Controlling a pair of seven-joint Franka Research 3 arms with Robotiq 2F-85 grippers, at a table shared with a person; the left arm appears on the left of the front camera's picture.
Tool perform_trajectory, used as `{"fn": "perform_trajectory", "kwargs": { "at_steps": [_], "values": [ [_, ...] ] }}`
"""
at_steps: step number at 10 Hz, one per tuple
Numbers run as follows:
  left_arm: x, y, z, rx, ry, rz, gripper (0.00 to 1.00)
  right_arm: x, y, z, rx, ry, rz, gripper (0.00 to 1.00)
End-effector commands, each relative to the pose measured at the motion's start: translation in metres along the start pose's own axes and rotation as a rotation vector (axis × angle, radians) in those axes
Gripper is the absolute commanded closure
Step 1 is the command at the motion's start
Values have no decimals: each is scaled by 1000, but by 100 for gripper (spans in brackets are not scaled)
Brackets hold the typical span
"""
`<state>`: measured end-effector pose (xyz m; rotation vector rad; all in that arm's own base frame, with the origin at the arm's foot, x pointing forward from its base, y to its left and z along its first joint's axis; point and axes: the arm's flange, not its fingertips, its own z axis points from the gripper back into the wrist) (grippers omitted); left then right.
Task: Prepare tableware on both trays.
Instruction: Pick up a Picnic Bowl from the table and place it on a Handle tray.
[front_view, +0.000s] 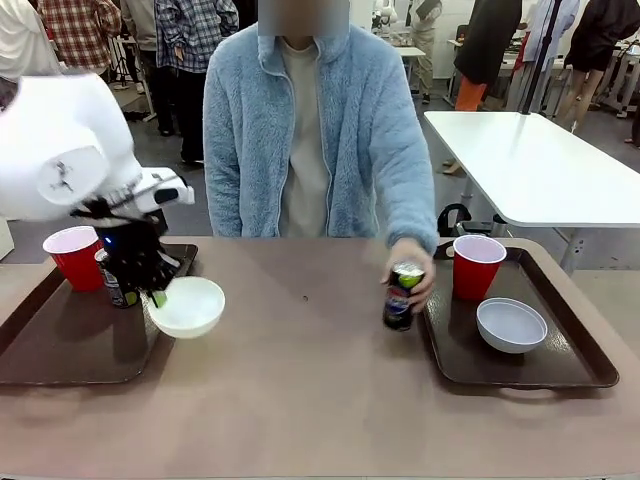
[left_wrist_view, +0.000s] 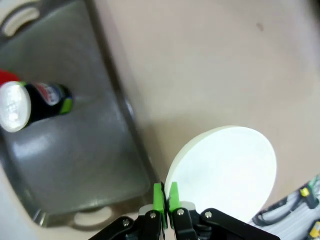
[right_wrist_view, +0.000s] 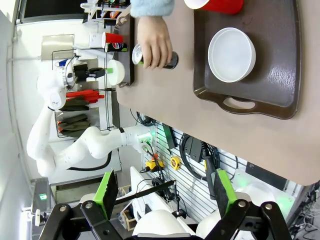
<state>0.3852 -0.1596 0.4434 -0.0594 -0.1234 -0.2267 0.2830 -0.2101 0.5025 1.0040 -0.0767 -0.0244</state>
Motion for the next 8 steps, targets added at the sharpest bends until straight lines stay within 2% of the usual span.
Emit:
{"fn": "perform_trajectory", "kwargs": {
  "at_steps": [1, 4, 8],
  "values": [
    [-7, 26, 21, -39, -8, 35, 99, -1, 1, -3, 26, -19, 12, 0],
    [-14, 77, 27, -60, 27, 69, 99, -1, 1, -3, 26, -19, 12, 0],
    [-30, 147, 27, -61, 20, 185, 99, -1, 1, -3, 26, -19, 12, 0]
  ]
}}
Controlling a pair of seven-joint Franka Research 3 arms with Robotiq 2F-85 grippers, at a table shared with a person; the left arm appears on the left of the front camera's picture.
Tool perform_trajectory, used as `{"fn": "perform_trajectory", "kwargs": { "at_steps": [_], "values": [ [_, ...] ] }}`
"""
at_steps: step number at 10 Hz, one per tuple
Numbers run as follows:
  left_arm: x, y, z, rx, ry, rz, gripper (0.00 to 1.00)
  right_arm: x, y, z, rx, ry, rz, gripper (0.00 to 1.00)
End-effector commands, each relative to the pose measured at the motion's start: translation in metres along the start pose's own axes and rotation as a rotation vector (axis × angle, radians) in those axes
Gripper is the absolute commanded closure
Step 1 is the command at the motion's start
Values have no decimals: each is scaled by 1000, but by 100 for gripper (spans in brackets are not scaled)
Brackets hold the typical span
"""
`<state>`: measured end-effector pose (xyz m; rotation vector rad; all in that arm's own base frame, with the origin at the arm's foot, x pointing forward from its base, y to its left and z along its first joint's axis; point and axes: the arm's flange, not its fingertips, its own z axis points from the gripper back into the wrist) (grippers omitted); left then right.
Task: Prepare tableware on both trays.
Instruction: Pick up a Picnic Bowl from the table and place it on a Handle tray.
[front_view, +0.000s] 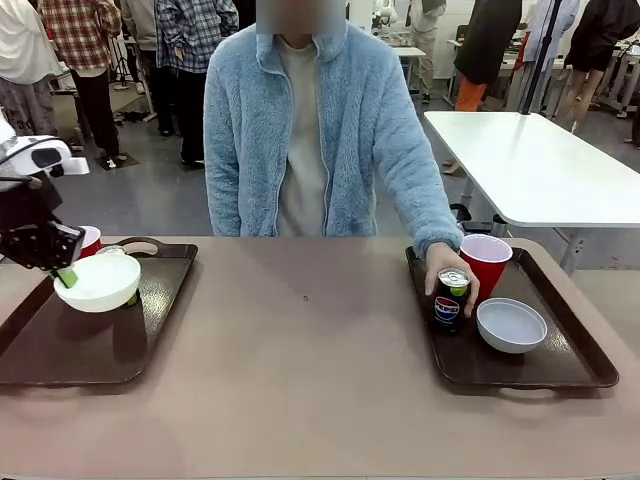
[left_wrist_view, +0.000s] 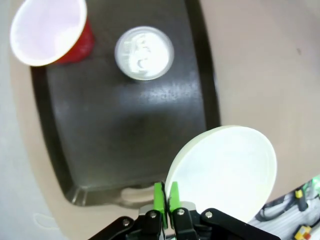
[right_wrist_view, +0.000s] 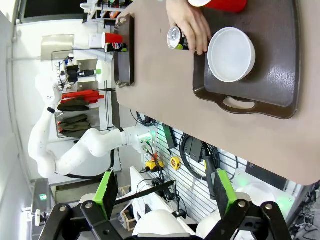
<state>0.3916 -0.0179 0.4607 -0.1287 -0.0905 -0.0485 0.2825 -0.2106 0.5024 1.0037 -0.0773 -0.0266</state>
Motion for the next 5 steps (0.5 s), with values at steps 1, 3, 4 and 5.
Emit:
{"fn": "perform_trajectory", "kwargs": {
  "at_steps": [1, 3, 4, 5],
  "values": [
    [-10, 21, 0, -1, -4, 22, 99, 0, 2, -3, 26, -17, 14, 0],
    [-12, 33, -16, 13, -12, 29, 99, 0, 2, -3, 26, -17, 14, 0],
    [-13, 36, -34, 23, 4, 29, 99, 0, 2, -3, 26, -17, 14, 0],
    [-14, 38, -42, 21, 17, 32, 99, 0, 2, -3, 26, -17, 14, 0]
  ]
}}
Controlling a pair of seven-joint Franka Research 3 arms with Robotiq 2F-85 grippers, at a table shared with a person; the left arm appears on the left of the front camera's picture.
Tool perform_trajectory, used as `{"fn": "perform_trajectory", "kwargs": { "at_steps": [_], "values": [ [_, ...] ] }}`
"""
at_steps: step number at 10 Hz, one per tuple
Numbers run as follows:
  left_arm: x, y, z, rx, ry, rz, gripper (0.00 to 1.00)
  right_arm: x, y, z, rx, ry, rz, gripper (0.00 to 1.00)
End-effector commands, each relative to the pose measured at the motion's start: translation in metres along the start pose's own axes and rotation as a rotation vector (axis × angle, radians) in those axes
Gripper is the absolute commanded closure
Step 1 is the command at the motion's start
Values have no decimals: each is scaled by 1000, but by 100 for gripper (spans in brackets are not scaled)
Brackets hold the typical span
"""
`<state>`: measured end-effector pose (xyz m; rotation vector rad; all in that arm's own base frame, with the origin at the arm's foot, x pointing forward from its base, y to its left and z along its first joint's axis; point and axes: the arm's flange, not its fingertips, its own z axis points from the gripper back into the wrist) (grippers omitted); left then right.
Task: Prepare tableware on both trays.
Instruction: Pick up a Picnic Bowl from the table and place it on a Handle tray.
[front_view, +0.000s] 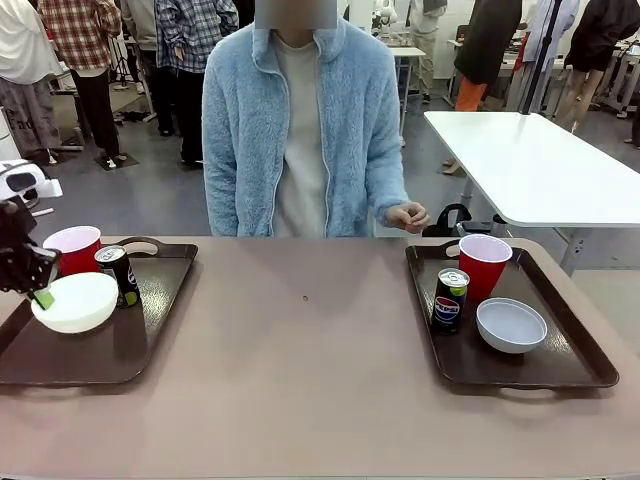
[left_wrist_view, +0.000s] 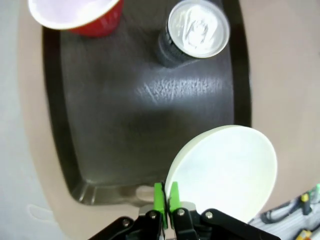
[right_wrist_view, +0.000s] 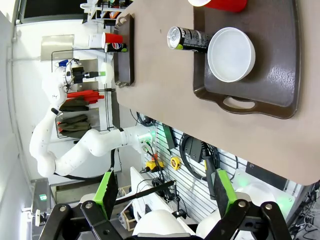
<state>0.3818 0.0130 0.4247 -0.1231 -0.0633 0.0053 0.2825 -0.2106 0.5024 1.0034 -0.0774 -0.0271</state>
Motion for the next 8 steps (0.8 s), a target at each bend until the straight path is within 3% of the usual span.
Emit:
{"fn": "perform_trajectory", "kwargs": {
  "at_steps": [1, 8],
  "values": [
    [0, 7, -21, 12, 6, -19, 99, 0, 2, -3, 27, -17, 14, 0],
    [1, 5, -68, 52, 31, -2, 99, 0, 2, -3, 27, -17, 14, 0]
  ]
}}
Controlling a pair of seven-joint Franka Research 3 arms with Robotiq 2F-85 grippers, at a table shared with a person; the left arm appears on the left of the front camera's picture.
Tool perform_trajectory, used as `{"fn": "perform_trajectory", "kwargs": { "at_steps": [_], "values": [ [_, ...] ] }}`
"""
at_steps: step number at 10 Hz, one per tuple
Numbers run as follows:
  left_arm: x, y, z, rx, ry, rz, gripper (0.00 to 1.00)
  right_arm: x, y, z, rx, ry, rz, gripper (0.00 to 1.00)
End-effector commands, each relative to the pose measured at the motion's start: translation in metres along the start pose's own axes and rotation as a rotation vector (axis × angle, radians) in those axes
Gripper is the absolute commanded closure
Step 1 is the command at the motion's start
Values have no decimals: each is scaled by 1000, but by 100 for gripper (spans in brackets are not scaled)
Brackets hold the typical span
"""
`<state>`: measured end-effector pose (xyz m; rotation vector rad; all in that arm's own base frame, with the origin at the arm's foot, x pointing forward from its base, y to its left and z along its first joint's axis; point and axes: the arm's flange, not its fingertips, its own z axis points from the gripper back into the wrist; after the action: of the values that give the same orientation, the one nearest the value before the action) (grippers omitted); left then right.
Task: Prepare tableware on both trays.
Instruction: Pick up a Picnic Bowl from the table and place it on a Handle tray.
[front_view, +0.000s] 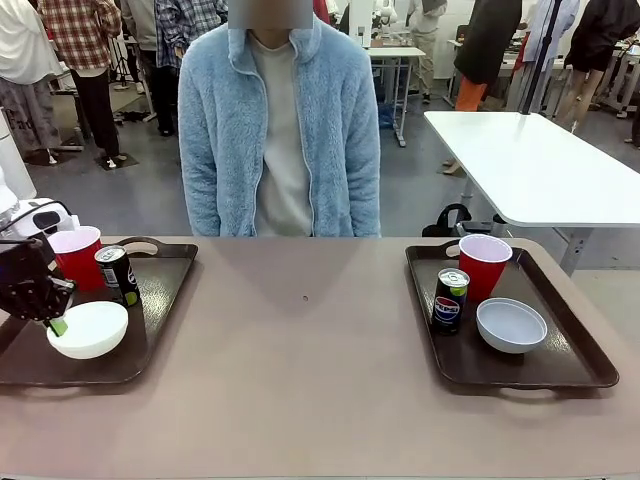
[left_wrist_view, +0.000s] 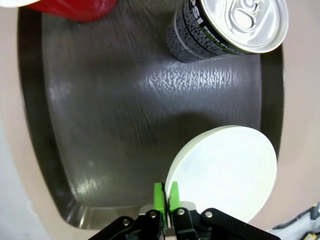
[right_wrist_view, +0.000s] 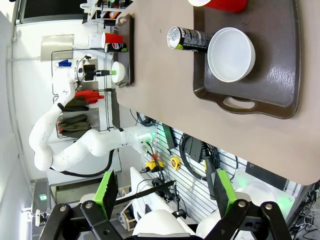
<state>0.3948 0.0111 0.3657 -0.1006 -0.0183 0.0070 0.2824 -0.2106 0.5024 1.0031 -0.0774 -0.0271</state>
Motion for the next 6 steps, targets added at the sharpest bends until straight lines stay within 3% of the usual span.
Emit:
{"fn": "perform_trajectory", "kwargs": {
  "at_steps": [1, 2, 3, 5, 6],
  "values": [
    [-6, -1, -14, 32, -17, -9, 99, 0, 2, -3, 27, -17, 14, 0],
    [-6, -1, -16, 31, -17, -13, 77, 0, 2, -3, 27, -17, 14, 0],
    [-5, 0, -15, 31, -16, -15, 36, 0, 2, -3, 27, -17, 14, 0],
    [-5, -1, -7, 26, -19, -12, 0, 0, 2, -3, 27, -17, 14, 0],
    [-5, -2, -1, 36, -14, -11, 0, 0, 2, -3, 27, -17, 14, 0]
  ]
}}
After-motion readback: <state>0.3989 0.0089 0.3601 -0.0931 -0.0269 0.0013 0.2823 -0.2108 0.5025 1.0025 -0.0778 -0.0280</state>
